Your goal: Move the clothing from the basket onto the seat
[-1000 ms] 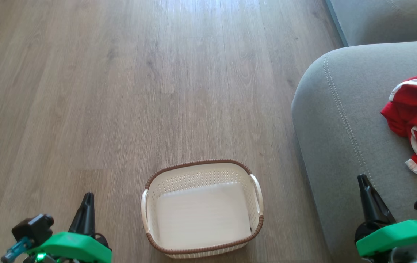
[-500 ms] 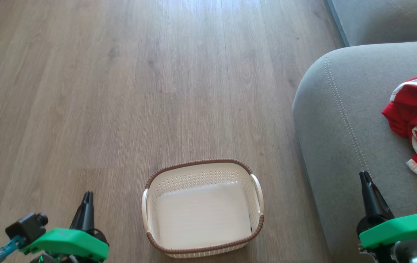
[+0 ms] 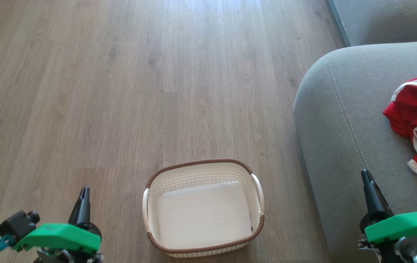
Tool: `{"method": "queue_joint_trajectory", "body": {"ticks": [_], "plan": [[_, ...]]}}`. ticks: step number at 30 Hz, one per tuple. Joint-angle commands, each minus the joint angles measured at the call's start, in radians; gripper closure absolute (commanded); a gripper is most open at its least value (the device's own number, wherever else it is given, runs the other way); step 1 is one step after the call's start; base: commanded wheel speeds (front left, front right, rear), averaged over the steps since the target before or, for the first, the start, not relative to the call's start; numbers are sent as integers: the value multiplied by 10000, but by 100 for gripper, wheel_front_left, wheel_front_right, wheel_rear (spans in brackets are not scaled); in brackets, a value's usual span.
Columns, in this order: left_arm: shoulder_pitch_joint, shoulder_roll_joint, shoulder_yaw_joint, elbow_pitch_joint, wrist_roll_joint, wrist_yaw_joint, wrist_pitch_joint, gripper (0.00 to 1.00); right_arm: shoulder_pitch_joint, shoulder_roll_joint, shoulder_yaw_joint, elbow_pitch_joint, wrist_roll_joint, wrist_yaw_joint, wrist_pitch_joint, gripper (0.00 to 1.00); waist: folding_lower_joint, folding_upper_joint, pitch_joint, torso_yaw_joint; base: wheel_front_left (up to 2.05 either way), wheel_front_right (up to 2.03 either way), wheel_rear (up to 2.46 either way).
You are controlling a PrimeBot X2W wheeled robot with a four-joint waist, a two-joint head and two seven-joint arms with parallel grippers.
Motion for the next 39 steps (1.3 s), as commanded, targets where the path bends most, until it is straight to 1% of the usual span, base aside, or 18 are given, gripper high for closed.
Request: {"method": "queue_joint_trajectory", "body": {"ticks": [1, 39], "plan": [[-626, -9, 367, -213, -290, -116, 72, 100, -589, 28, -50, -236, 317, 38, 83, 100, 0, 0, 2, 5, 0, 0, 0], [-1187, -805, 1712, 274, -3505, -1104, 1133, 100, -1217, 519, -507, 307, 3823, 63, 1014, 100, 0, 0, 35, 96, 0, 0, 0]]}}
